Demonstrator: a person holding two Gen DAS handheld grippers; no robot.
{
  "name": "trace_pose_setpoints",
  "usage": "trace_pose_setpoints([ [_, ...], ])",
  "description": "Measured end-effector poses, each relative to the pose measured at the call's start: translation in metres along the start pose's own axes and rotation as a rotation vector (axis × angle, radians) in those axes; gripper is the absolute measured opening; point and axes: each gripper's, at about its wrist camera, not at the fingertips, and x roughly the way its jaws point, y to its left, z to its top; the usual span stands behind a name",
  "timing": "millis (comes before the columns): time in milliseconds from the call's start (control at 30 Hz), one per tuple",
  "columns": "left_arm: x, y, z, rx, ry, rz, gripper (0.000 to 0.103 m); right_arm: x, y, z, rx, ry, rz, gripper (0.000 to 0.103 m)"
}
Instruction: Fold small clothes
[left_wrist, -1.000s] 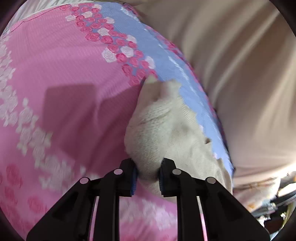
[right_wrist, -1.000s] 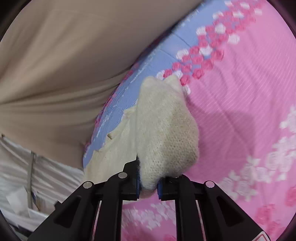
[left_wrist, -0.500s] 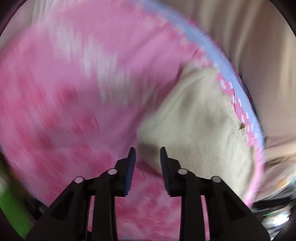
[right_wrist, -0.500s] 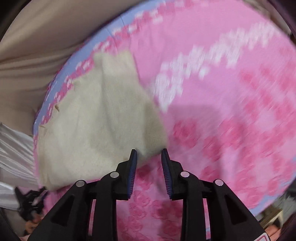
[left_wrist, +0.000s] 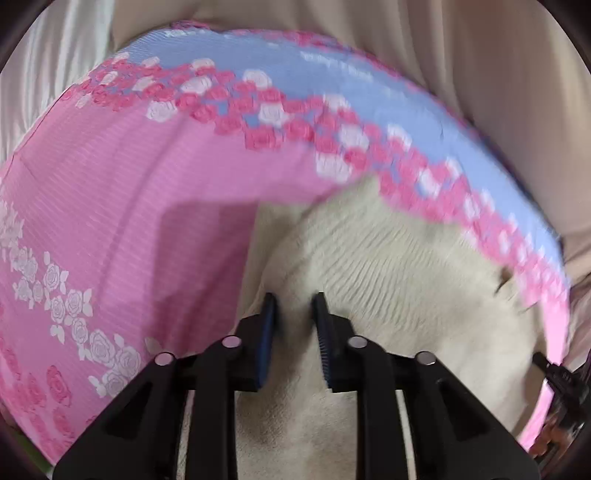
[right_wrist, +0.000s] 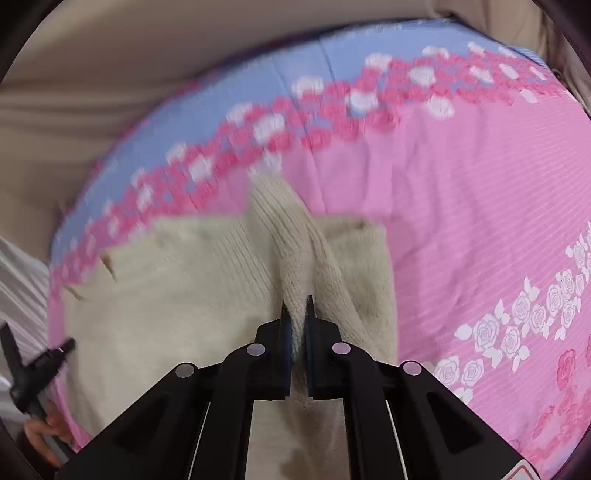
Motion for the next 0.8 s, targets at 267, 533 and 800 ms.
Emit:
trace_pose_setpoints([
  [267,0.021,0.018,0.01,-0.038,0.019,0.047,0.012,0.03,-0.028,0.001,0.077,0.057,-0.041,0.007],
  [533,0.007,-0.008,0.032,0.043,-0.012,-0.013,0.06,0.032,0.01,0.028,-0.012,0.058,-0.041,0.046],
  [800,0.046,-0.011,0.053,0.088,0.024,0.073,0.015,0.036,-0.002,0.047,0.019,0.004,-0.084,0.006],
])
